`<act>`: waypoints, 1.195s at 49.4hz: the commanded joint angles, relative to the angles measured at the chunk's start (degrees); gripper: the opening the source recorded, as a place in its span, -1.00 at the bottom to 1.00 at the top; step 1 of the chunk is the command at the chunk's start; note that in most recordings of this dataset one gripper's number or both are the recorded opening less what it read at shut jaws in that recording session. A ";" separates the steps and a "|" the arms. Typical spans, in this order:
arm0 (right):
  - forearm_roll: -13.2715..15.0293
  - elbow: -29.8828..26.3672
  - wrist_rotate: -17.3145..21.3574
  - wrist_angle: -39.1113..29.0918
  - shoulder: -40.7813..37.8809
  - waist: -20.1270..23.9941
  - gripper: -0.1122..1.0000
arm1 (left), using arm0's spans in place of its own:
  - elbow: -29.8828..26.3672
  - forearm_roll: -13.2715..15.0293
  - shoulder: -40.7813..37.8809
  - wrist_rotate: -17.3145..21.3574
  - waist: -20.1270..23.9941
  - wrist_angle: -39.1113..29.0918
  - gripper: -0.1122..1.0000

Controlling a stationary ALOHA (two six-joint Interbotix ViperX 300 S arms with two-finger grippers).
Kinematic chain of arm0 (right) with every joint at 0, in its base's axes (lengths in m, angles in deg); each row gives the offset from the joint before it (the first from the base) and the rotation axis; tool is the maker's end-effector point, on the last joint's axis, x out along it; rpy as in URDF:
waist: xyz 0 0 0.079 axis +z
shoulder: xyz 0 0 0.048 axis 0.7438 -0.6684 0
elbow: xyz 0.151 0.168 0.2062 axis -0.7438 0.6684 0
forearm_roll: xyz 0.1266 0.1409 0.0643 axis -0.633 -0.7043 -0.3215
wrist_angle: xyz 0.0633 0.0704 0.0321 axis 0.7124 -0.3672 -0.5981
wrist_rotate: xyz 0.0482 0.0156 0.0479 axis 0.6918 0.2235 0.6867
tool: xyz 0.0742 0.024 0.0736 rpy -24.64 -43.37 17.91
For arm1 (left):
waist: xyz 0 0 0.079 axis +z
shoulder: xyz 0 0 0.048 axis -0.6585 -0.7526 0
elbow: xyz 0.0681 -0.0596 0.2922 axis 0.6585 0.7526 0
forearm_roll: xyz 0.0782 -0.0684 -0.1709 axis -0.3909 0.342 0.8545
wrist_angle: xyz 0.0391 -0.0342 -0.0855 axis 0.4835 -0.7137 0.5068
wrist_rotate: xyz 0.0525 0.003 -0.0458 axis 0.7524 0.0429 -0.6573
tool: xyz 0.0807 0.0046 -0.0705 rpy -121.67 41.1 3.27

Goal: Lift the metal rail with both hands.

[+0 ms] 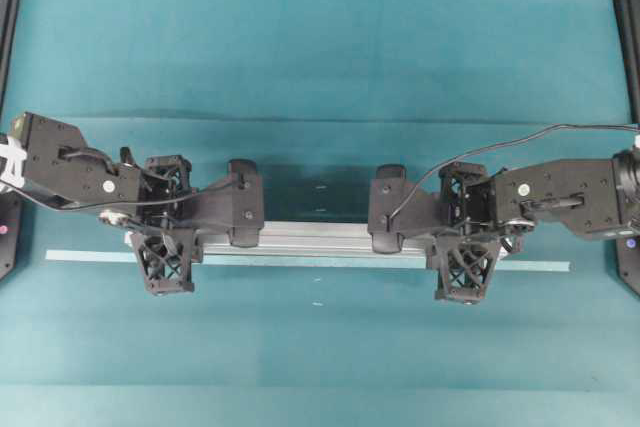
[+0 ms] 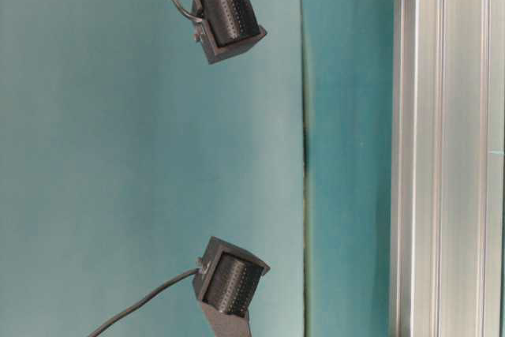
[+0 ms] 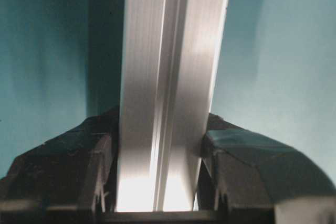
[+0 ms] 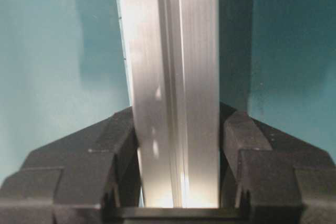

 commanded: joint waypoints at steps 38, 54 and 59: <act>0.18 -0.35 -0.09 3.52 -0.26 -0.53 0.94 | 1.32 0.44 0.79 -4.48 0.00 8.44 0.76; 0.18 -0.35 0.35 4.13 0.00 -0.53 0.97 | 2.29 0.44 2.72 -4.04 0.00 8.17 0.83; 0.18 -0.35 0.79 4.13 0.79 -0.88 0.97 | 2.11 0.44 4.66 -4.04 0.00 6.06 0.88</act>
